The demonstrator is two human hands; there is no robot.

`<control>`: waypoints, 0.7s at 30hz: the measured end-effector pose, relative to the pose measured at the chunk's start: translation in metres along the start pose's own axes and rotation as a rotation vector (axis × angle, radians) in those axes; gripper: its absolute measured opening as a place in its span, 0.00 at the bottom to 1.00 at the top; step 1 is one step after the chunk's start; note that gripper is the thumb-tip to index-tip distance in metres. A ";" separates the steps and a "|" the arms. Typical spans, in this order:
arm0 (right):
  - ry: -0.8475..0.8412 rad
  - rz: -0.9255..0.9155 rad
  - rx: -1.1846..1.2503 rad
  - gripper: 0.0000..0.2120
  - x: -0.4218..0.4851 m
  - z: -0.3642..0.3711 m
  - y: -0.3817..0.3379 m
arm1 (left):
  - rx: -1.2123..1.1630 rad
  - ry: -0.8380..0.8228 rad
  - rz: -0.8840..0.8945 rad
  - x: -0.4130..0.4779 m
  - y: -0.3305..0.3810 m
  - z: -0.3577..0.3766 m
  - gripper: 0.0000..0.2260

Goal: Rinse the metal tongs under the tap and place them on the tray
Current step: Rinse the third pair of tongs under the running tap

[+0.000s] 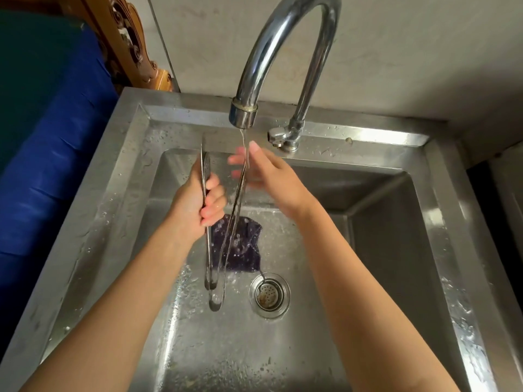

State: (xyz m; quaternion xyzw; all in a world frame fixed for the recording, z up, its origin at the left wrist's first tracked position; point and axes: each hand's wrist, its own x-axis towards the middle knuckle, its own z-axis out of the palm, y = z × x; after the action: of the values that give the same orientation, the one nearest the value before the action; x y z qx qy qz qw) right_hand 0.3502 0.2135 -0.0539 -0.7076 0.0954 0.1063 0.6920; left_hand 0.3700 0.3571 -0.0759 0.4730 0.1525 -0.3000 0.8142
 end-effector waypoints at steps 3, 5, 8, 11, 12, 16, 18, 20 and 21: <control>0.061 -0.058 0.089 0.17 -0.002 0.013 0.002 | -0.111 -0.132 -0.036 0.009 -0.004 -0.002 0.29; 0.202 -0.064 0.145 0.15 0.000 0.023 0.003 | -0.129 -0.076 -0.041 0.016 -0.006 0.000 0.26; 0.297 -0.013 0.298 0.14 0.002 0.036 0.000 | 0.029 0.219 -0.009 0.018 -0.008 0.008 0.17; 0.516 -0.090 0.184 0.17 0.008 0.042 -0.001 | 0.210 0.457 0.139 0.016 -0.013 0.012 0.12; 0.552 -0.100 0.168 0.18 0.009 0.044 -0.003 | 0.329 0.491 0.273 0.014 -0.014 0.011 0.15; 0.599 -0.126 0.047 0.22 0.009 0.044 -0.005 | 0.475 0.251 0.555 0.008 -0.011 0.026 0.19; 0.614 -0.138 -0.047 0.22 0.008 0.045 -0.006 | 0.193 0.187 0.260 0.005 -0.011 0.035 0.18; 0.619 -0.118 -0.212 0.21 0.008 0.046 -0.010 | -0.043 0.044 0.019 0.002 -0.014 0.039 0.23; 0.620 -0.099 -0.308 0.20 0.009 0.046 -0.011 | -0.110 -0.039 -0.016 0.001 -0.016 0.038 0.24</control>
State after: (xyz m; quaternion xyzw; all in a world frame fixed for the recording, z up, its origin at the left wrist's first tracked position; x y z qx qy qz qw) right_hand 0.3613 0.2601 -0.0467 -0.8062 0.2496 -0.1340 0.5194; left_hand 0.3590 0.3176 -0.0681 0.4206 0.1568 -0.3068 0.8393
